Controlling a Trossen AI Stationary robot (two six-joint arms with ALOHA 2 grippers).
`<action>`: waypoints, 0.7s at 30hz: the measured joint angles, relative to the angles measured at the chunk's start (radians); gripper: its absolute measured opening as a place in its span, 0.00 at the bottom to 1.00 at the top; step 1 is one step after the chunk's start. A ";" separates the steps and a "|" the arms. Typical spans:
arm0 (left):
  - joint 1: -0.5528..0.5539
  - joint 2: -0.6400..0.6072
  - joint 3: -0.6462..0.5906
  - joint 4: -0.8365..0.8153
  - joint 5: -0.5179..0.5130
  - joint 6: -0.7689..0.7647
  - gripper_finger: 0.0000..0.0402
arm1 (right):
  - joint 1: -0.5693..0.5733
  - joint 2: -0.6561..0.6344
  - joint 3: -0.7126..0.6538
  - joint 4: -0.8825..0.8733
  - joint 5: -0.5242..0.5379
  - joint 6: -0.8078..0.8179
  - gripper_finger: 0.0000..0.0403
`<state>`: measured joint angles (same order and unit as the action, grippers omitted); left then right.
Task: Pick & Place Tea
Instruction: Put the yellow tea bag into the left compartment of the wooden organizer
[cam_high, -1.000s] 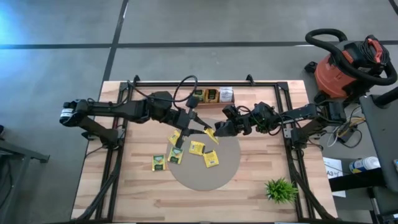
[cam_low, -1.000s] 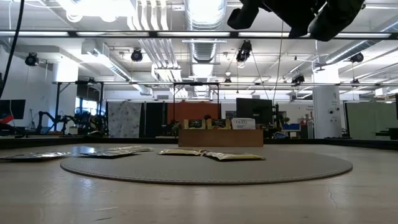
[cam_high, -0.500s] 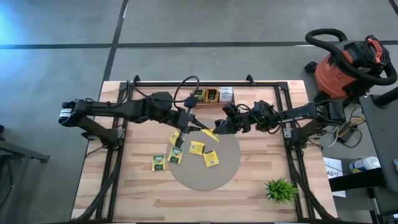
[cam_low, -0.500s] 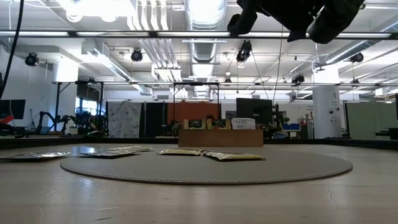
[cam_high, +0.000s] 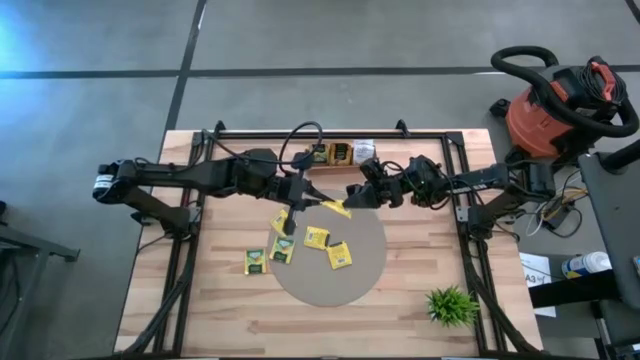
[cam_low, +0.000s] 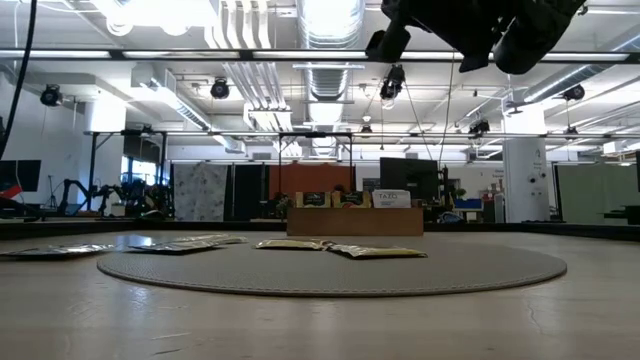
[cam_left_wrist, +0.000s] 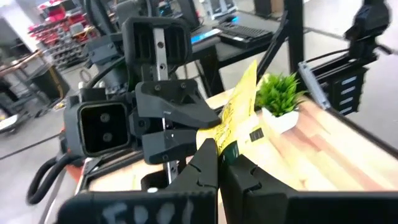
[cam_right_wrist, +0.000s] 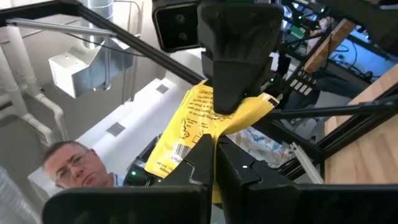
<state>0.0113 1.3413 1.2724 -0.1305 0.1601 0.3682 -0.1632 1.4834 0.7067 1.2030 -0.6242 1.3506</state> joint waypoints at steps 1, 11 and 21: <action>0.000 -0.003 0.000 -0.007 -0.016 0.000 0.00 | -0.007 0.000 0.000 0.000 -0.003 0.000 0.02; 0.011 -0.039 0.000 -0.091 -0.128 -0.002 0.00 | -0.087 0.000 -0.004 0.004 0.004 0.036 0.02; 0.011 -0.039 0.000 -0.096 -0.135 -0.025 0.00 | -0.080 0.002 -0.002 0.005 0.018 -0.091 0.02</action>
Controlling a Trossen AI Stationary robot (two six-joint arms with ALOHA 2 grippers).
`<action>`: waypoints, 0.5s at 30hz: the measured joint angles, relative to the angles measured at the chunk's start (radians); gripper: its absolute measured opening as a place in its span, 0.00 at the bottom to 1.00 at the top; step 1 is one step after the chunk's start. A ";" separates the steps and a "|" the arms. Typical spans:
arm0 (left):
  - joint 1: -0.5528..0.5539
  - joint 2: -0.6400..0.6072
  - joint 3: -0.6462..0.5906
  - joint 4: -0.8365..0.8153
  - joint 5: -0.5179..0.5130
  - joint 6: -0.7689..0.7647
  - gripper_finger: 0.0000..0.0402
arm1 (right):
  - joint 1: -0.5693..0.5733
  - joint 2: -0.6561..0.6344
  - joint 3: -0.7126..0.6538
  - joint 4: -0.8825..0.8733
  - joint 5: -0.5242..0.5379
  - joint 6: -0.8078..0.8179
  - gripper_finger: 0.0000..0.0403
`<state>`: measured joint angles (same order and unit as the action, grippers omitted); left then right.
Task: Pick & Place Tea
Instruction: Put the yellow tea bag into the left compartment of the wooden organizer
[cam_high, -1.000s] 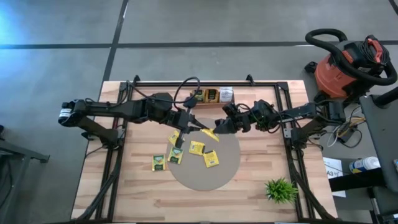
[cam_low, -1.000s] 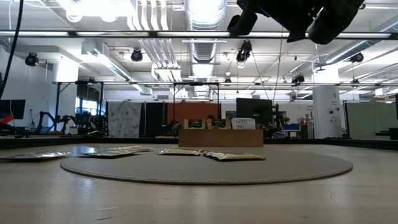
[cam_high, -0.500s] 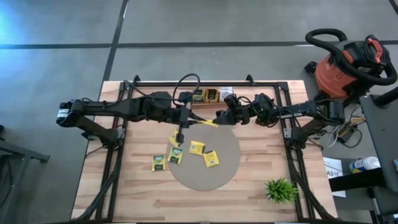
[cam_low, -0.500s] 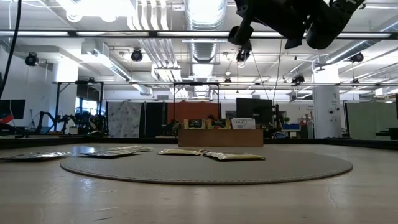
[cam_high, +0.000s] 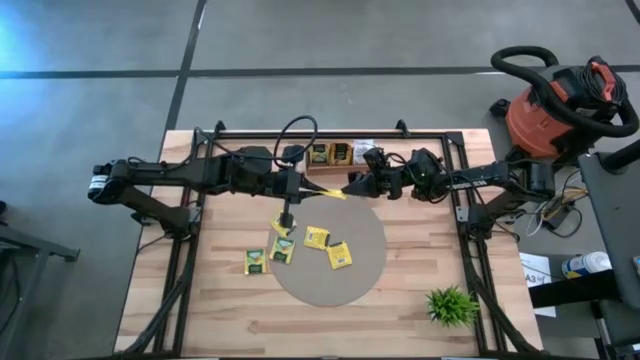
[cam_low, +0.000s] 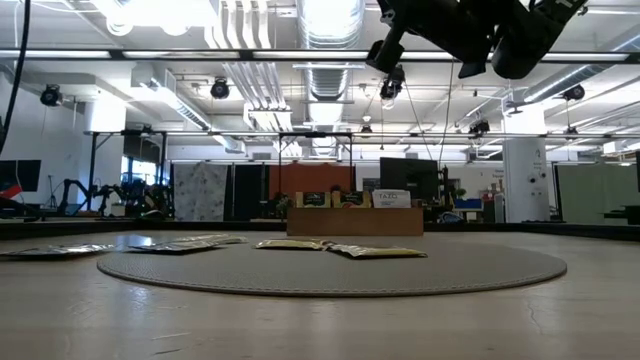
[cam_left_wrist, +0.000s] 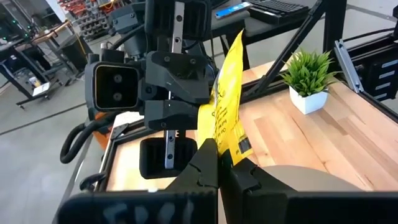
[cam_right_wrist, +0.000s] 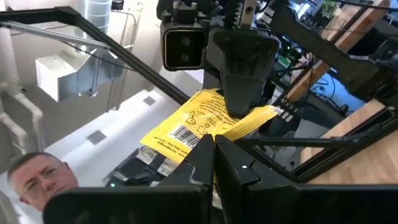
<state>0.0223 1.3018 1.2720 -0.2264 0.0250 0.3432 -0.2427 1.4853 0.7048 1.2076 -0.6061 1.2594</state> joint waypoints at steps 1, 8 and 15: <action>0.000 0.000 0.000 0.000 0.000 -0.001 0.00 | 0.000 0.000 0.000 0.000 -0.001 0.001 0.02; 0.000 0.000 -0.001 0.006 0.002 -0.006 0.00 | 0.000 0.000 0.000 0.003 -0.034 0.014 0.02; 0.000 0.001 -0.001 0.007 0.001 -0.008 0.00 | 0.004 0.000 0.000 0.000 -0.048 0.027 0.02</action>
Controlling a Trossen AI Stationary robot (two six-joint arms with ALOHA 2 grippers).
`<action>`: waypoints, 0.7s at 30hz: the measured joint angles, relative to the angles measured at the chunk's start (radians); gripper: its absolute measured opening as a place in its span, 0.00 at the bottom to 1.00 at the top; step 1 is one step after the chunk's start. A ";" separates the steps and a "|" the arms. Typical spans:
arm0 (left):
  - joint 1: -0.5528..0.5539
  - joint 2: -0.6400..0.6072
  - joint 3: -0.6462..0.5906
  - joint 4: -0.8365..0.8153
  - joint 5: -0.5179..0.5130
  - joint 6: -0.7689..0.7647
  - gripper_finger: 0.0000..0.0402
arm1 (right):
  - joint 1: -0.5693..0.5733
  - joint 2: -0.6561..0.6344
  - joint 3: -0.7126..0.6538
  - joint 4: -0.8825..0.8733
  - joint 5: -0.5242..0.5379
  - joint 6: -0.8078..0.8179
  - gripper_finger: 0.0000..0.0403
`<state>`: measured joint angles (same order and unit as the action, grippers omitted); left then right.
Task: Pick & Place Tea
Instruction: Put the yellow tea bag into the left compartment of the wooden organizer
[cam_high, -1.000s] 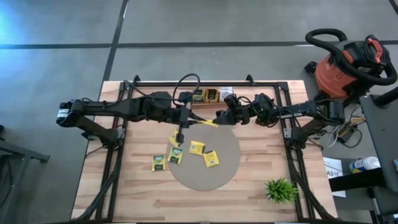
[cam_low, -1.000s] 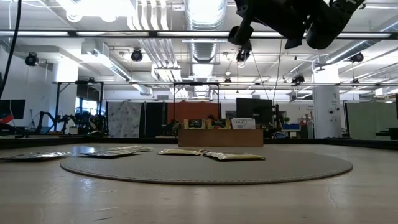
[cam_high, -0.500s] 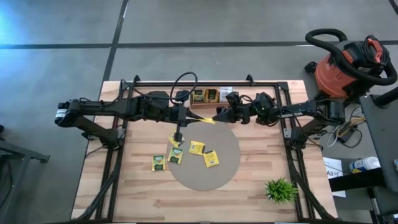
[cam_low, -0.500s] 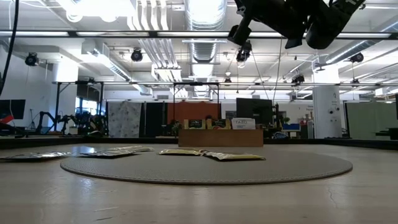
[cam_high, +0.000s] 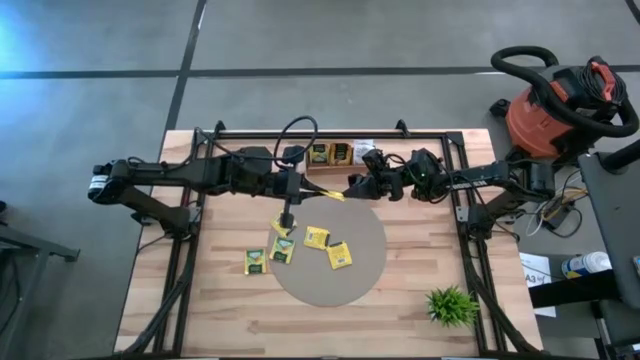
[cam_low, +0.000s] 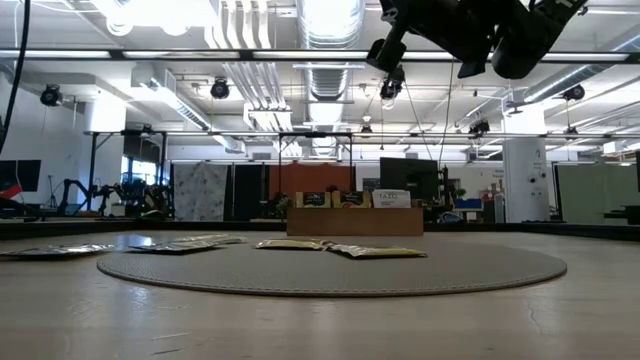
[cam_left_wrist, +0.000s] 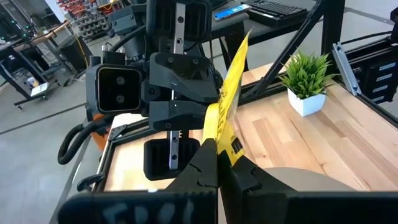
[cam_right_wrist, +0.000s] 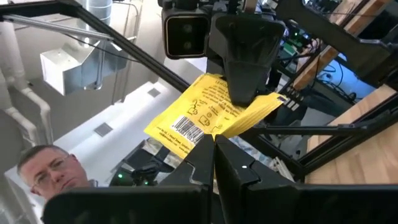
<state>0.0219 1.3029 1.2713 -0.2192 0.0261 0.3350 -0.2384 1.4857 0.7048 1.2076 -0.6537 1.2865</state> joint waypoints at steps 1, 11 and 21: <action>0.000 0.000 0.000 0.000 0.000 -0.002 0.00 | 0.000 0.000 0.000 0.000 -0.002 0.003 0.02; 0.000 0.000 0.000 -0.002 -0.003 -0.004 0.00 | 0.000 0.000 0.003 -0.021 -0.002 0.128 0.15; 0.003 0.001 0.000 -0.191 -0.059 -0.019 0.00 | 0.000 0.002 0.004 -0.132 0.002 0.059 0.40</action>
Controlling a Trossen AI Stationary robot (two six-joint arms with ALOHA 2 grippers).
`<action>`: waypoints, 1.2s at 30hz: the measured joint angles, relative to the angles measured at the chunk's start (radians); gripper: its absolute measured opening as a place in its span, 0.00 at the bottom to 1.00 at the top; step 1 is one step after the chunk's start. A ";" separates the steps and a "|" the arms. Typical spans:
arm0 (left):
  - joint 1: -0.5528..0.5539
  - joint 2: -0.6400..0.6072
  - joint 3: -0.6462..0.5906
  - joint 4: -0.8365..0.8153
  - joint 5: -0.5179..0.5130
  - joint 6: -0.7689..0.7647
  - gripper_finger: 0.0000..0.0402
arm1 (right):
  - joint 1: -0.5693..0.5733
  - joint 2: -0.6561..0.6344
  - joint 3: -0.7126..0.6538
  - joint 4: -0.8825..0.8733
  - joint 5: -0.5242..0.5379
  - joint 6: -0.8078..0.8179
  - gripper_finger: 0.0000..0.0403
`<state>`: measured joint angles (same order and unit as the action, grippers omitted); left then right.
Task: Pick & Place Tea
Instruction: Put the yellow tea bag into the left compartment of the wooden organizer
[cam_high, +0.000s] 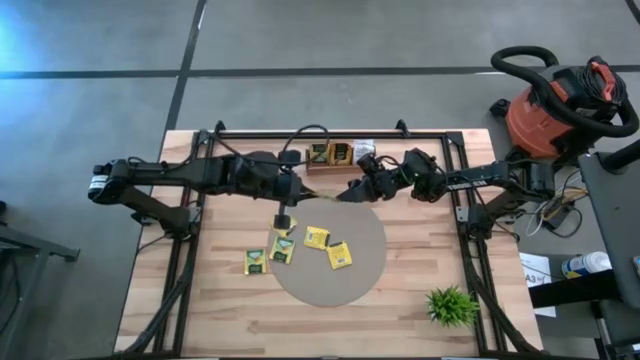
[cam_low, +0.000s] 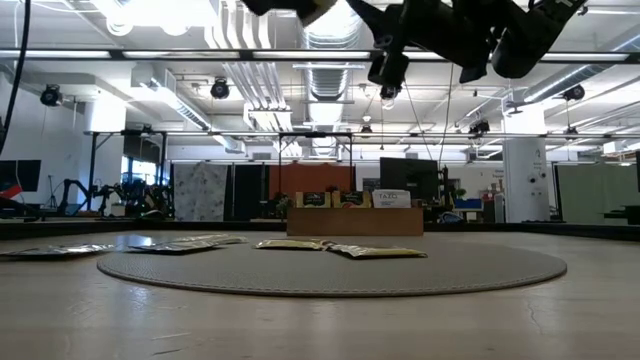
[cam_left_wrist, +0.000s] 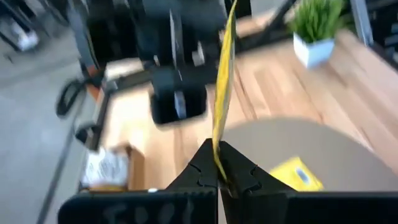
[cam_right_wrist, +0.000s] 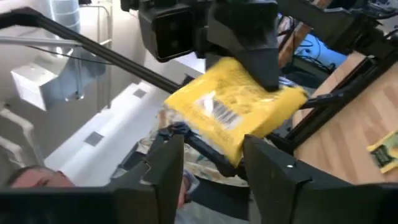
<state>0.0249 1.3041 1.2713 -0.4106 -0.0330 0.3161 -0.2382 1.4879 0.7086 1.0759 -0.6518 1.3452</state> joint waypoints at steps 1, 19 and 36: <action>0.000 0.000 0.000 -0.032 0.000 -0.010 0.00 | 0.000 0.000 0.000 -0.011 -0.001 -0.013 0.41; 0.065 -0.010 0.000 -0.418 0.114 -0.337 0.00 | 0.080 -0.002 0.101 -0.764 0.114 -0.517 0.27; 0.102 0.005 -0.037 -0.420 0.281 -0.483 0.00 | 0.173 0.030 0.530 -1.278 0.447 -1.017 0.16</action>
<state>0.1265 1.3087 1.2343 -0.8310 0.2481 -0.1665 -0.0651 1.5181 1.2381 -0.2022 -0.2048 0.3284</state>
